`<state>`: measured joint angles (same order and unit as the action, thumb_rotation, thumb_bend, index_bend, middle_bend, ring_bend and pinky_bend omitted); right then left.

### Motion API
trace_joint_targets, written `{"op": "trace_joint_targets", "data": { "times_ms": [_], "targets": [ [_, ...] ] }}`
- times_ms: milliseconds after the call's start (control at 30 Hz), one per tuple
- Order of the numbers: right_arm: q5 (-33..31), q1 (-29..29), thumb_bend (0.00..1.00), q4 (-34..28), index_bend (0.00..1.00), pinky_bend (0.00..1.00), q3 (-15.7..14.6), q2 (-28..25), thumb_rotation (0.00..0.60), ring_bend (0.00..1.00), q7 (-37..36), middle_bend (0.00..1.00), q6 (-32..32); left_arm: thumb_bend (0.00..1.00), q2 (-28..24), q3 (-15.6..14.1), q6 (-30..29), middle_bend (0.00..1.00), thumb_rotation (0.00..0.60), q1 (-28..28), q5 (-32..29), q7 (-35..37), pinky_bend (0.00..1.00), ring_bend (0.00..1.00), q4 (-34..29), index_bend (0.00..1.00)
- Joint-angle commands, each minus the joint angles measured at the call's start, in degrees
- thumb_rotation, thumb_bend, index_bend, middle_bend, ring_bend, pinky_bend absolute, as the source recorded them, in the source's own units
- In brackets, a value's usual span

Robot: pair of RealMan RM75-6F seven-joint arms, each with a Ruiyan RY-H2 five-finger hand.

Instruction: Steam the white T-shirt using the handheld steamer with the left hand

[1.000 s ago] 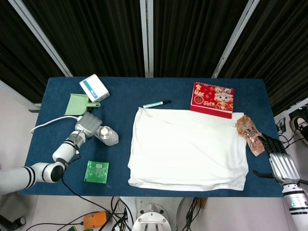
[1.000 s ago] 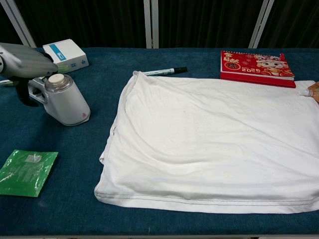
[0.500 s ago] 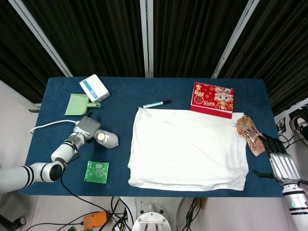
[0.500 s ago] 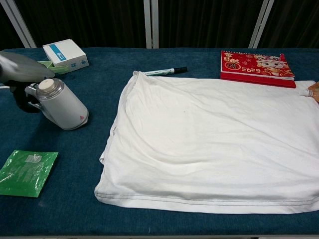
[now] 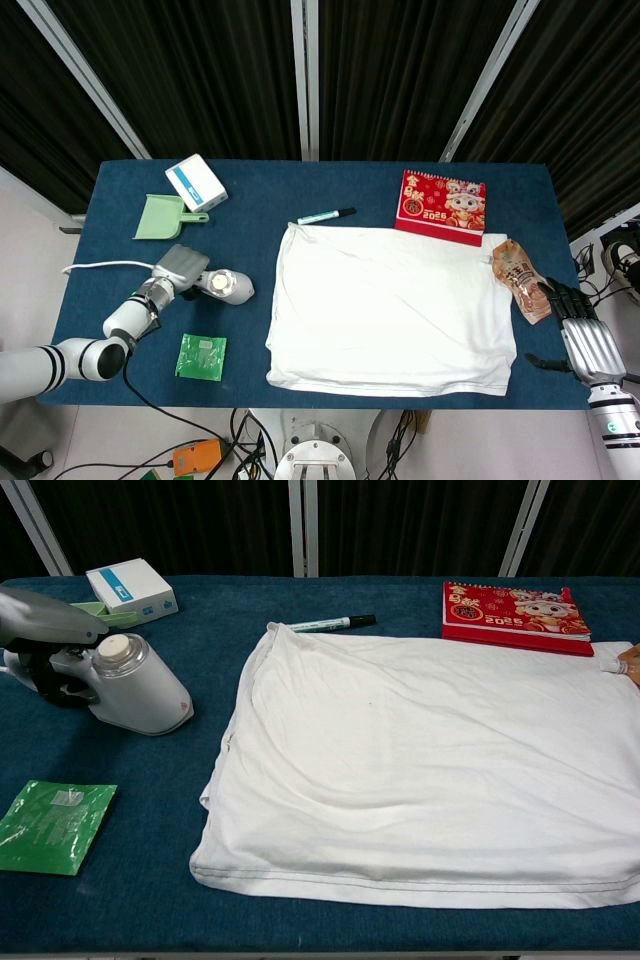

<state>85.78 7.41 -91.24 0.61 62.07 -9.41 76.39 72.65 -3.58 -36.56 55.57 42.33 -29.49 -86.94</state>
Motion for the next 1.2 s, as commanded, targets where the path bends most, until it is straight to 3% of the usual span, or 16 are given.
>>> {"op": "trace_joint_targets", "data": {
  "times_ms": [33,300,500,800,1033,1200],
  "targets": [
    [0.6,0.4,0.01,-0.1,0.00,0.05,-0.3,0.1,0.600,0.00,0.5,0.00,-0.7,0.57,-1.3,1.2,0.5,0.84,0.600,-0.6,1.9,3.2,0.57,0.65,-1.2,0.73],
    [1.8,1.7,0.01,-0.3,0.00,0.05,-1.7,0.7,0.600,0.00,2.3,0.00,-3.6,0.64,-5.2,3.4,0.4,0.87,0.600,-0.1,5.0,6.8,0.62,0.68,-7.0,0.75],
    [2.7,2.9,0.01,0.1,0.00,0.05,-3.0,2.2,0.600,0.00,3.5,0.00,-6.6,0.64,-7.5,2.9,0.3,0.87,0.600,6.7,0.2,-0.1,0.62,0.68,-14.8,0.75],
    [3.5,3.6,0.01,1.2,0.00,0.05,-4.1,3.7,0.600,0.00,3.5,0.00,-8.1,0.64,-1.9,1.3,-5.0,0.87,0.600,23.9,-18.9,-14.6,0.62,0.68,-21.1,0.75],
    [3.8,3.6,0.01,2.6,0.00,0.05,-4.4,4.2,0.600,0.00,2.1,0.00,-7.6,0.64,7.6,-0.3,-9.7,0.87,0.599,35.9,-35.5,-23.9,0.62,0.68,-17.7,0.75],
    [3.9,3.7,0.01,3.5,0.00,0.05,-4.7,4.7,0.600,0.00,1.2,0.00,-7.8,0.64,12.2,-0.8,-10.2,0.87,0.591,41.0,-44.9,-27.5,0.62,0.68,-14.4,0.75]
  ]
}}
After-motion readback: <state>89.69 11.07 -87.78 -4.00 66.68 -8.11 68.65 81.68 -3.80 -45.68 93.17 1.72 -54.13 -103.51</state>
